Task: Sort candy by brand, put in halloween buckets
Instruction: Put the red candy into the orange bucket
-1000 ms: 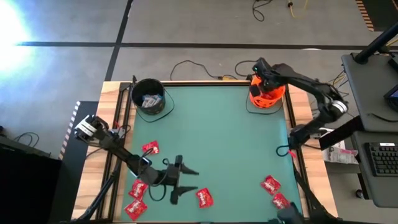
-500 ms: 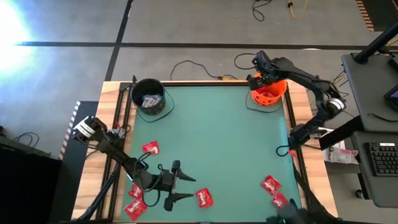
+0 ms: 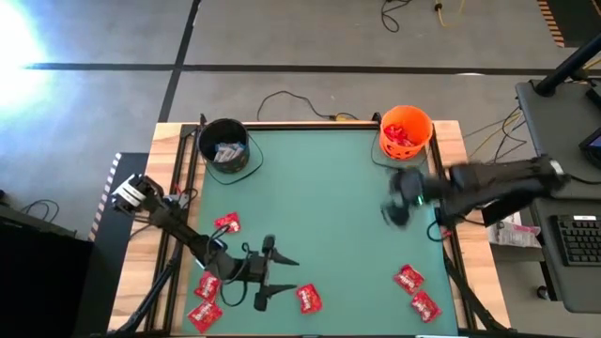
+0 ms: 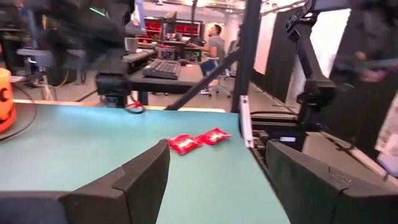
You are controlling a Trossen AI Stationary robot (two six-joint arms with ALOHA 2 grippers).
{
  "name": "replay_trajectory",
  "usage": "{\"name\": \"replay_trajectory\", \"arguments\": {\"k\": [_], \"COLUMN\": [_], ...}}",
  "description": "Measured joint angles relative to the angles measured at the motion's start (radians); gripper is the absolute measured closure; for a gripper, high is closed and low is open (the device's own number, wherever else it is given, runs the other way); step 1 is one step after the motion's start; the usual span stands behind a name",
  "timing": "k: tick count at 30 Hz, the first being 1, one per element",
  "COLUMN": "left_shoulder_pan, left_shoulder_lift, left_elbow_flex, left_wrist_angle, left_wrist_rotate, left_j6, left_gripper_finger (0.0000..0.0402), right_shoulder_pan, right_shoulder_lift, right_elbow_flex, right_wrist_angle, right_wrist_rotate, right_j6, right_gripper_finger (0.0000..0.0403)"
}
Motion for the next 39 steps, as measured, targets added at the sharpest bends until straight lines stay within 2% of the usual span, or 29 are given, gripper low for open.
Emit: {"name": "replay_trajectory", "arguments": {"k": [3, 6, 9, 13, 20, 24, 28, 33, 39], "left_shoulder_pan": [0.045, 0.090, 0.126, 0.150, 0.150, 0.150, 0.148, 0.148, 0.148], "left_shoulder_lift": [0.000, 0.001, 0.001, 0.001, 0.001, 0.001, 0.001, 0.001, 0.001], "left_elbow_flex": [0.000, 0.000, 0.000, 0.000, 0.000, 0.000, 0.000, 0.000, 0.000], "left_wrist_angle": [-0.020, -0.026, -0.031, -0.030, -0.029, -0.031, -0.040, -0.063, -0.089], "left_wrist_rotate": [0.103, 0.163, 0.164, 0.163, 0.164, 0.164, 0.164, 0.165, 0.165], "left_j6": [0.000, -0.010, -0.020, -0.035, -0.029, -0.028, -0.033, -0.035, -0.035], "left_gripper_finger": [0.0150, 0.0150, 0.0150, 0.0150, 0.0150, 0.0150, 0.0150, 0.0150, 0.0150], "right_shoulder_pan": [0.301, 0.516, 0.658, 0.777, 0.821, 0.815, 0.800, 0.767, 0.714], "right_shoulder_lift": [-0.008, 0.050, 0.131, 0.245, 0.459, 0.572, 0.639, 0.666, 0.655], "right_elbow_flex": [-0.109, -0.185, -0.200, -0.178, -0.124, -0.122, -0.117, -0.118, -0.120], "right_wrist_angle": [0.015, 0.085, 0.117, 0.124, 0.182, 0.207, 0.326, 0.410, 0.408], "right_wrist_rotate": [0.025, 0.041, 0.009, -0.050, -0.189, -0.269, -0.357, -0.376, -0.345], "right_j6": [0.273, 0.517, 0.709, 0.882, 1.050, 1.045, 0.995, 0.954, 0.872], "right_gripper_finger": [0.0107, 0.0112, 0.0116, 0.0122, 0.0131, 0.0145, 0.0173, 0.0231, 0.0345]}}
